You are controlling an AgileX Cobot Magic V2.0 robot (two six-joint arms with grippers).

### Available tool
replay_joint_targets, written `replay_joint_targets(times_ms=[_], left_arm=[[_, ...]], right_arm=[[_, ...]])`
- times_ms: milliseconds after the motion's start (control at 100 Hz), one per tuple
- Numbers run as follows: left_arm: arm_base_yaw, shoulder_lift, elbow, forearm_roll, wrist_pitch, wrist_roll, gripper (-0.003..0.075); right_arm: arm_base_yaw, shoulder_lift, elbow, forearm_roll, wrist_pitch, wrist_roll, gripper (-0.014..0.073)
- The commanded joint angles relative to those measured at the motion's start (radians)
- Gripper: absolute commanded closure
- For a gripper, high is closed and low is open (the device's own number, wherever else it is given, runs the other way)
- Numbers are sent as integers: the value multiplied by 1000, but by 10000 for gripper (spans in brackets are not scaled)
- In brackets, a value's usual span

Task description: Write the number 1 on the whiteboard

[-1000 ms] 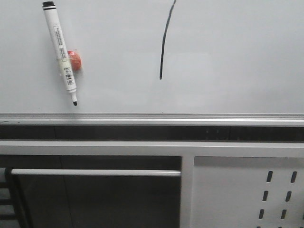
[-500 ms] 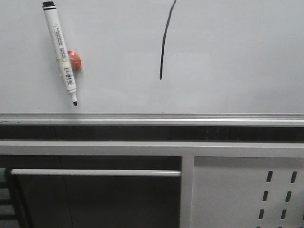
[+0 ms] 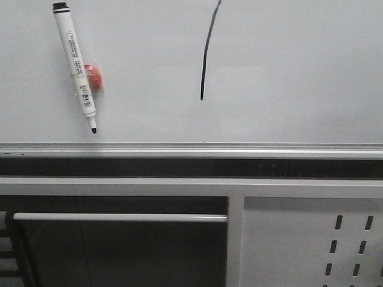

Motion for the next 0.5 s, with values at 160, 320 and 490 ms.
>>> replay_joint_targets(times_ms=[160,320,490], left_arm=[[83,-26,23,14,34,-1,738],[90,-26,23,8,61,-1,738],[90,-26,23,8,61,-1,738]], right_arm=[[-2,11,-21,-12,-71,-3,673],[-2,11,-21,-12,-71,-3,673],[-2,11,-21,-12,-71,-3,673]])
